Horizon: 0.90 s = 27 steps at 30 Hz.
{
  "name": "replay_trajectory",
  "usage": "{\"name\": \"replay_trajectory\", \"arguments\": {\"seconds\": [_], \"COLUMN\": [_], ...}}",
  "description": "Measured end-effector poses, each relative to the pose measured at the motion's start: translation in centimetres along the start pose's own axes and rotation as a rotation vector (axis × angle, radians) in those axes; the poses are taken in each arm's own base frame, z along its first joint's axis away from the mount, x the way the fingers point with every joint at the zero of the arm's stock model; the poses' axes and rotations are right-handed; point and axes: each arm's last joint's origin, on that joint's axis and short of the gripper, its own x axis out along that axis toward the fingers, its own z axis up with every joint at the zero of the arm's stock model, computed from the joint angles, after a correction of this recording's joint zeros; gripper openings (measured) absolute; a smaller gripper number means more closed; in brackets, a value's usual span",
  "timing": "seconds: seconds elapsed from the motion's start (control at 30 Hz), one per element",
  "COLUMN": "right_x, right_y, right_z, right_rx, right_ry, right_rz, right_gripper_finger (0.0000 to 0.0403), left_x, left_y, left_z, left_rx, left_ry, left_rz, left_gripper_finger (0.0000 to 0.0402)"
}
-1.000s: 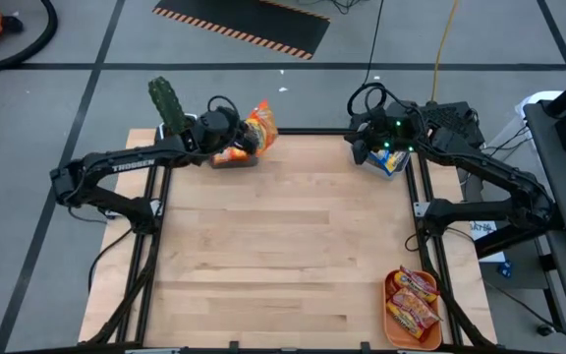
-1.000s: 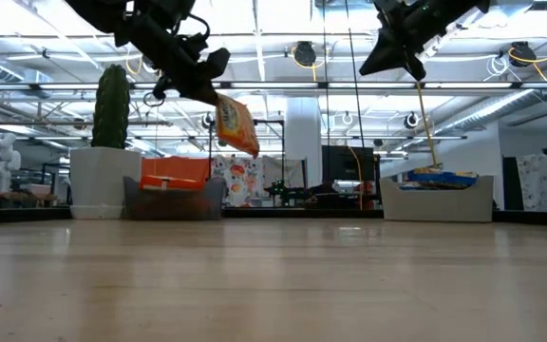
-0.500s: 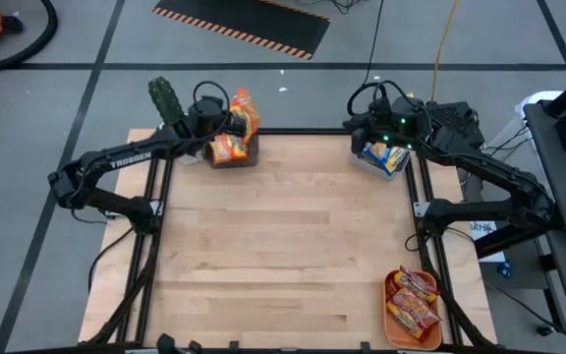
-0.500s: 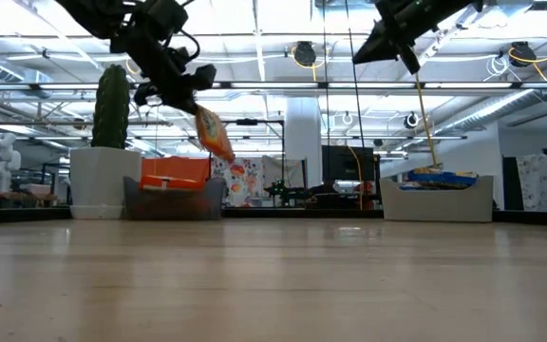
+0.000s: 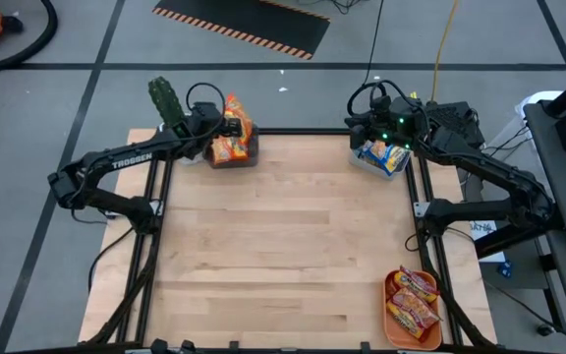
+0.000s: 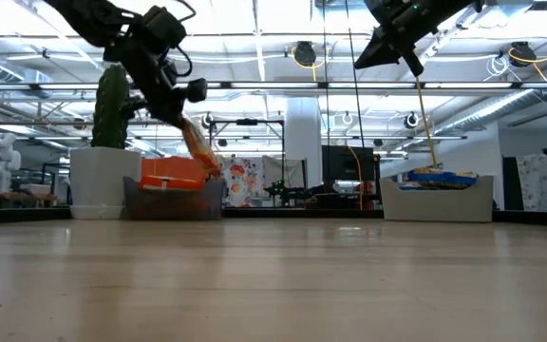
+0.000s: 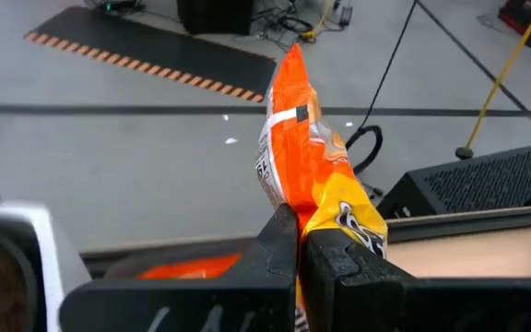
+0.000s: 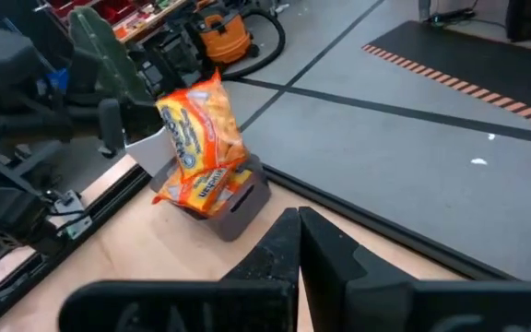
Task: Sort Maruchan noodles
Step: Put the orange noodle pack into the black bin
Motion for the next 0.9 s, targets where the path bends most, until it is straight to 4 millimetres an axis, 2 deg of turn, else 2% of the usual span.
{"name": "replay_trajectory", "arguments": {"seconds": [0.2,0.43,0.73,0.9], "right_x": [0.7,1.1,1.1,1.1], "right_y": [-0.1,-0.1,-0.1,-0.1], "right_z": [-0.2,-0.3,-0.3,-0.3], "right_rx": [-0.016,-0.025,-0.078,-0.078], "right_ry": [0.018,0.032,0.030,0.031], "right_rz": [-0.005,-0.008,-0.006,-0.003], "right_gripper_finger": [0.0000,0.0000,0.0000,0.0000], "left_x": [0.7,0.8,0.8,0.6], "left_y": [1.3,1.8,2.2,2.8], "left_z": [-3.0,-5.3,-6.0,-6.9], "left_rx": [-0.048,-0.098,-0.090,-0.013], "left_ry": [0.035,0.064,0.109,0.215], "left_rz": [0.076,0.081,0.101,0.134], "left_gripper_finger": [0.0000,0.0000,0.0001,0.0017]}}
